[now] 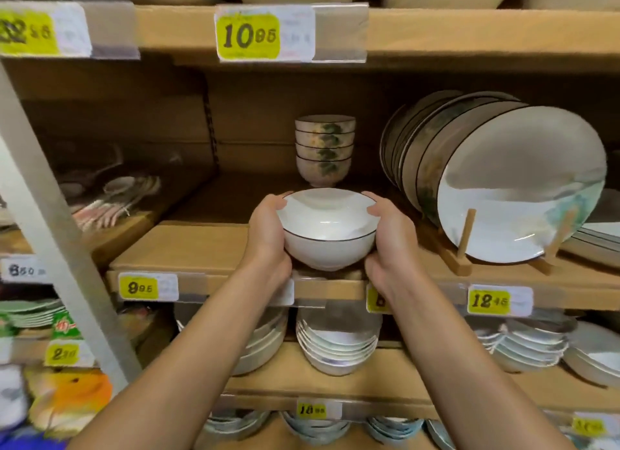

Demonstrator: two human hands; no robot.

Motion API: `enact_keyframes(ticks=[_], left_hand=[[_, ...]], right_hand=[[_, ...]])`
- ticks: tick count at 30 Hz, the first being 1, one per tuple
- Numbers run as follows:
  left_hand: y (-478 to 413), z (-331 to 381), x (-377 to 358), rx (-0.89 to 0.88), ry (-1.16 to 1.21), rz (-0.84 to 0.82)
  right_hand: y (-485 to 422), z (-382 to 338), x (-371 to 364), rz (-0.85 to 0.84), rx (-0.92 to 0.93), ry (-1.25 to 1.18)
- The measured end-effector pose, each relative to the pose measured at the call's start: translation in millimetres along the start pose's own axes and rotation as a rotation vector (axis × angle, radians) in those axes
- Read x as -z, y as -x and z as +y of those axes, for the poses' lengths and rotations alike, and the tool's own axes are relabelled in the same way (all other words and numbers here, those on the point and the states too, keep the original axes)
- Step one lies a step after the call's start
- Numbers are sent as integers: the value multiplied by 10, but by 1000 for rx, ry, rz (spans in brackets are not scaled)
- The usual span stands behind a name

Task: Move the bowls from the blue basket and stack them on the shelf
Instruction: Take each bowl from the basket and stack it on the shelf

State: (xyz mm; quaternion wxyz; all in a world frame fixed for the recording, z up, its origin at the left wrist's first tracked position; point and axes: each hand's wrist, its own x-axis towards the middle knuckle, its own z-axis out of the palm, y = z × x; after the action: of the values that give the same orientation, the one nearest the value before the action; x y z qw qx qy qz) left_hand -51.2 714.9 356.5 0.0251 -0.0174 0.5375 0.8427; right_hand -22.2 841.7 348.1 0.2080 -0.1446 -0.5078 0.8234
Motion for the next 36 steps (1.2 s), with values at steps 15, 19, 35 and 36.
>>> enact_keyframes(ticks=[15, 19, 35, 36], left_hand=[[-344, -104, -9, 22, -23, -22], [-352, -101, 18, 30, -32, -45], [-274, -81, 170, -85, 56, -13], [-335, 9, 145, -49, 66, 28]], right_hand=[[-232, 98, 19, -57, 11, 52], [-46, 178, 86, -96, 207, 333], [-153, 2, 86, 3, 34, 182], [-122, 29, 98, 1, 70, 204]])
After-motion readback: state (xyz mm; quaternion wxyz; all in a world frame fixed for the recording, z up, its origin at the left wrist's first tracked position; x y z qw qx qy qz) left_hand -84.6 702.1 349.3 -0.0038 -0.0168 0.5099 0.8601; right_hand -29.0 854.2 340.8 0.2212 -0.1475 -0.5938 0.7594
